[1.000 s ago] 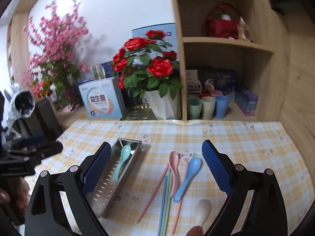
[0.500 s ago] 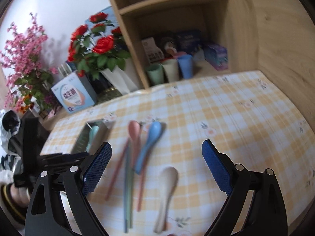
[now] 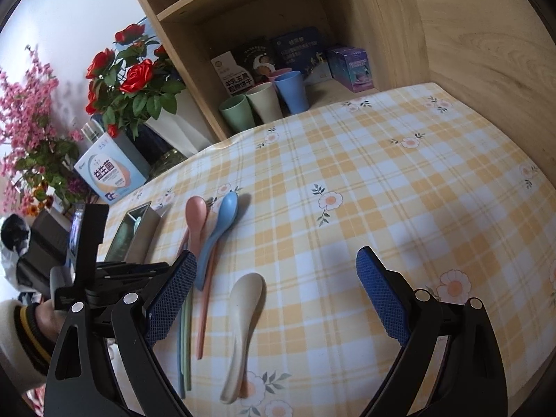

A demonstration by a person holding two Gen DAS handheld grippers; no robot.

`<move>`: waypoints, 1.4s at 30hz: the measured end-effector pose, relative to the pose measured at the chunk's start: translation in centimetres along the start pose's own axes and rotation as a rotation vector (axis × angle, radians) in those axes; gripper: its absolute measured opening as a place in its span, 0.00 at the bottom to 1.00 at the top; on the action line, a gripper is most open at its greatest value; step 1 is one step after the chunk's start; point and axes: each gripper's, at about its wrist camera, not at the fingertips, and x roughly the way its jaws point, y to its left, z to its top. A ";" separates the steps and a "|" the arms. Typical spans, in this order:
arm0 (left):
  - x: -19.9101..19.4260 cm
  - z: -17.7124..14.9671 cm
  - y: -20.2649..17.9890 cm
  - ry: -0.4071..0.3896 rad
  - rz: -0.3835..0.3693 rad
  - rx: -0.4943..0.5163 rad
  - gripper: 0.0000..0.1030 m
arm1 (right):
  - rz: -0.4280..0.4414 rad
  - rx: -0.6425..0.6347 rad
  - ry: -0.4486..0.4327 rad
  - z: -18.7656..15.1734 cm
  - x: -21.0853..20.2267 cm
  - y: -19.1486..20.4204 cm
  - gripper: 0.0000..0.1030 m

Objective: Organize utensils
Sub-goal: 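Reach with the left tool and grasp a pink chopstick, then lift the pink chopstick with the left tool while the right tool grasps the beige spoon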

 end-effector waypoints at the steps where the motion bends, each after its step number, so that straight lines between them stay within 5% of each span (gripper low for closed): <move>1: 0.0 0.1 -0.1 -0.002 0.003 0.002 0.17 | 0.004 0.006 -0.003 0.0 0.0 -0.1 0.87; 19: 0.0 0.2 0.2 -0.045 0.013 -0.048 0.05 | 0.033 0.025 0.073 -1.1 0.7 -0.8 0.87; 27: -4.0 -1.9 0.7 -0.113 -0.042 -0.115 0.05 | 0.037 0.026 0.164 -3.7 2.2 -0.7 0.87; 30: -6.2 -3.1 0.9 -0.148 -0.072 -0.145 0.05 | 0.056 0.018 0.219 -4.9 3.1 0.0 0.70; 36: -10.0 -5.7 1.3 -0.229 -0.101 -0.149 0.05 | 0.076 -0.047 0.302 -6.4 5.0 2.2 0.51; 42: -11.4 -7.9 2.3 -0.260 -0.130 -0.187 0.05 | 0.029 -0.132 0.314 -6.3 6.6 4.1 0.41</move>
